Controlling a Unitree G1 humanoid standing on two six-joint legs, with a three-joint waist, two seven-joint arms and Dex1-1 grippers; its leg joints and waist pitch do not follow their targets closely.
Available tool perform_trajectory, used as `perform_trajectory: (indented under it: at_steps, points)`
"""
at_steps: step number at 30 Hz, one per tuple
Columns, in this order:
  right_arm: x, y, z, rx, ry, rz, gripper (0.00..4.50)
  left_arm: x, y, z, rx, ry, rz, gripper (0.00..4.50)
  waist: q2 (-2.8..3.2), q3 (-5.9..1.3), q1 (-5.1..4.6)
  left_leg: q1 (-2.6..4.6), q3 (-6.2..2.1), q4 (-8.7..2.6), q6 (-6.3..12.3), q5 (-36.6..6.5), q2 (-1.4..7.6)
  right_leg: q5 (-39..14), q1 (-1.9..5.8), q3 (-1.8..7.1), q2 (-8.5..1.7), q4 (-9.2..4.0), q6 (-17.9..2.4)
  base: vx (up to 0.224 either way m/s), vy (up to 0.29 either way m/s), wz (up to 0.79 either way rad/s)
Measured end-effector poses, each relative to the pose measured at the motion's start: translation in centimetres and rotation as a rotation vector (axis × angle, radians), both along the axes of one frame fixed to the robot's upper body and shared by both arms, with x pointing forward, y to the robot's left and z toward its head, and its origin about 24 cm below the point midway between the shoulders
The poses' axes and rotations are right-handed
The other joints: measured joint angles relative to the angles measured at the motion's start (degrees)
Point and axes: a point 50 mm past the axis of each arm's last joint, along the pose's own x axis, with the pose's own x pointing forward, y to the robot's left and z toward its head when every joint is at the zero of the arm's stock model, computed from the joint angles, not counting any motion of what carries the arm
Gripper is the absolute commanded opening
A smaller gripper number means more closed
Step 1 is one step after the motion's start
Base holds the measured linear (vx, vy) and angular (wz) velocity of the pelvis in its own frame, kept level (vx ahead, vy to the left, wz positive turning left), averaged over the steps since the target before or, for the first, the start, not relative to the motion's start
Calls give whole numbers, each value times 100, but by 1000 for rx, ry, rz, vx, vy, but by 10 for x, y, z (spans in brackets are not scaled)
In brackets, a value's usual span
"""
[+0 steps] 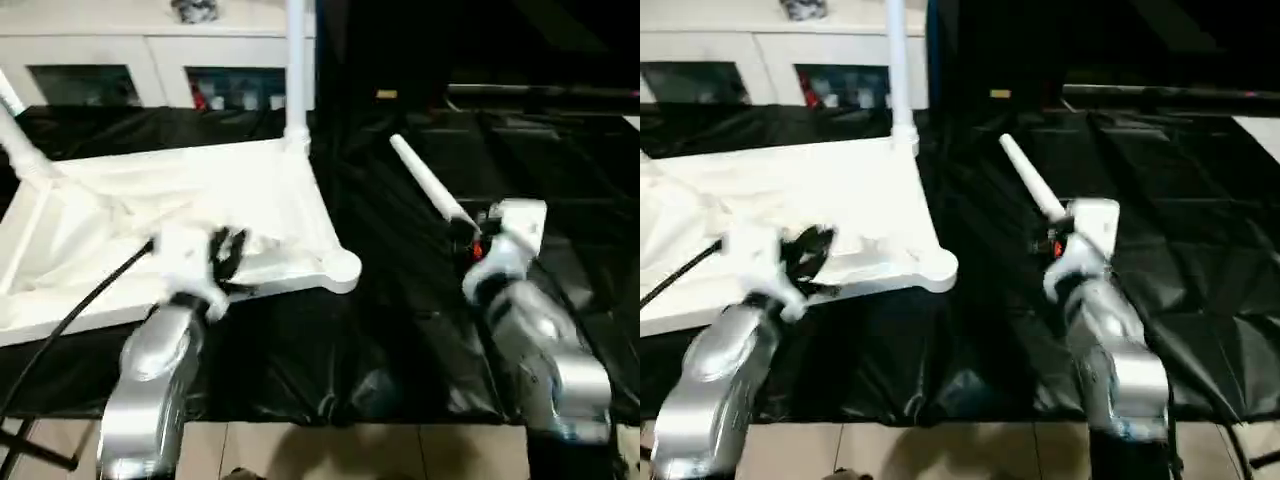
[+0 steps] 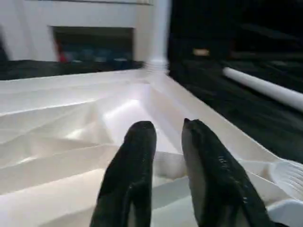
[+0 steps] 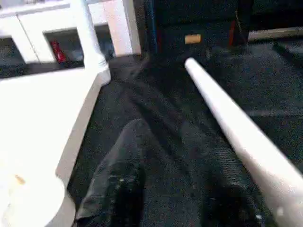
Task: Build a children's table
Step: Rotate table base, then pick table leg
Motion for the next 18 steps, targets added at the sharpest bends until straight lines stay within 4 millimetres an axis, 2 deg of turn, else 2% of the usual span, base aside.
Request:
perform_trajectory:
  at_steps: [6, 11, 16, 18]
  points:
    - [-13, 5, -10, -47, 40, 38, 218, 0, 7, 1, 9, 1, 63, 200, -10, -5, -14, -15, 1, 0, 0, 0, -2, -5, -12, 4, 0, -5, 20, 0, 0, 0]
    - [-14, 5, -6, -52, 36, 34, 261, -1, 8, -1, 20, 7, 72, 236, -11, -6, -15, -23, 1, 0, 0, 0, -1, -3, -22, 6, 0, -5, 25, 0, 0, 0]
    - [-18, 7, -12, -66, 61, 47, 297, -1, 8, -1, 21, 9, 74, 272, -12, -7, -9, -22, 1, 1, 0, 0, -2, -1, -21, 5, 0, -5, 27, 0, 0, 0]
    - [-21, 10, -16, -70, 78, 57, 327, -1, 8, -1, 18, 11, 74, 306, -11, -7, -11, -23, 1, 1, 0, 0, -2, 0, -21, 6, -1, -5, 27, 0, 0, 0]
